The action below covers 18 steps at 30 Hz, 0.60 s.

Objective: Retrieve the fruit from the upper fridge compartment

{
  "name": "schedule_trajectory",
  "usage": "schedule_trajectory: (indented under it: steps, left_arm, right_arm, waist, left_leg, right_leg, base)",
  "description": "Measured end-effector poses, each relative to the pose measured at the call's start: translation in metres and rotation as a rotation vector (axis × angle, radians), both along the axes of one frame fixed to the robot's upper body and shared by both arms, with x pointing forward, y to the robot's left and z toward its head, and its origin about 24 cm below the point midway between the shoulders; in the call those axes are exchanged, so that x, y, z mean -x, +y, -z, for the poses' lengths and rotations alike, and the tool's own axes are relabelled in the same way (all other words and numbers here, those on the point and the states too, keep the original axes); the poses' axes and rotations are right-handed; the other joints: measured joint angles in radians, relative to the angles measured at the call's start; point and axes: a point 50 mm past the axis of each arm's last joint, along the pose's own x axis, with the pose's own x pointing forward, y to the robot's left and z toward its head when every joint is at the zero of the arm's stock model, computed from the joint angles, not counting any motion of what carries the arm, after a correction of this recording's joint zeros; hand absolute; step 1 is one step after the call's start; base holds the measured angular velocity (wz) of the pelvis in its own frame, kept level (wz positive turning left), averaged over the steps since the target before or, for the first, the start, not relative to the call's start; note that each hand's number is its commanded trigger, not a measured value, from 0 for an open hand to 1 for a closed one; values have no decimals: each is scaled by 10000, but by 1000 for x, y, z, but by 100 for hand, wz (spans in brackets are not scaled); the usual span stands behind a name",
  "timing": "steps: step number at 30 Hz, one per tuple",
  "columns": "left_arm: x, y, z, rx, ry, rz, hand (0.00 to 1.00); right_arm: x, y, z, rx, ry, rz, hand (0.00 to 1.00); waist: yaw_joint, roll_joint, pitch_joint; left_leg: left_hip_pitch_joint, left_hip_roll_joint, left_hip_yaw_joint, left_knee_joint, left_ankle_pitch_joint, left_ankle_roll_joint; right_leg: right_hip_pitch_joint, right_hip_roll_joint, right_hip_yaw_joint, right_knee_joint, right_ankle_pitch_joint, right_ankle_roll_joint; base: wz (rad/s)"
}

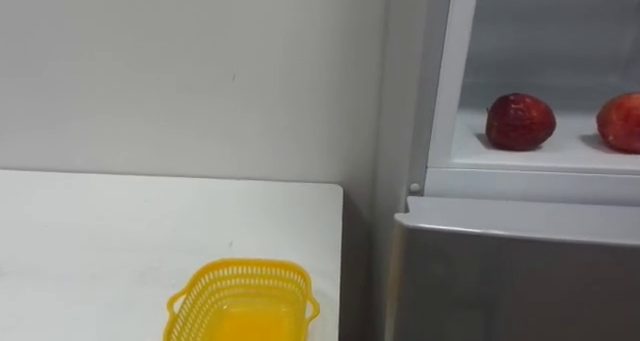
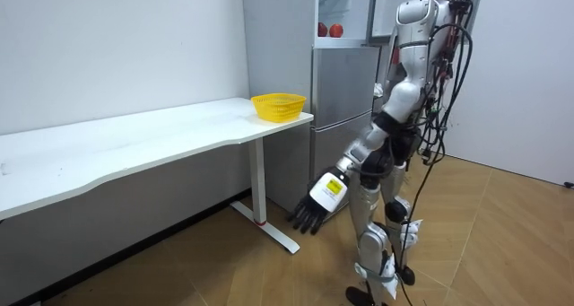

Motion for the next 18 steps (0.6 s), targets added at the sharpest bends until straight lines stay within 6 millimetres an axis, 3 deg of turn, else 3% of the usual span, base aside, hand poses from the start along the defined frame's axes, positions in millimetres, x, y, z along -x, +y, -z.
schedule_trajectory:
  steps: [2,5,12,18]
  left_arm:
    - [14,-12,11,735,1402,1833,0]
    - [24,-24,20,1752,2384,3193,0]
    - [23,-32,26,3342,2869,4436,0]
    - [24,-35,27,4037,2932,4617,0]
  right_arm:
    - [-2,0,0,-5,-50,20,0]
    - [-3,0,0,-16,-96,96,0]
    - [-1,0,0,170,-52,191,0]
    - [4,-1,0,551,39,1036,0]
  waist:
    - [-154,-18,13]
    - [-330,-9,9]
    - [-545,65,42]
    - [-626,164,7]
  left_leg:
    - [-32,-2,-18,1,0,0]
    - [-32,1,2,4,0,0]
    - [-46,1,111,44,-2,4]
    - [-49,6,270,32,-2,6]
  right_leg:
    - [-10,1,-4,-11,0,0]
    - [-15,2,1,-19,0,1]
    - [-52,2,171,-5,-4,6]
    - [-175,6,361,55,-14,18]
  base:
    - [0]
    - [0]
    - [-3]
    - [-8]
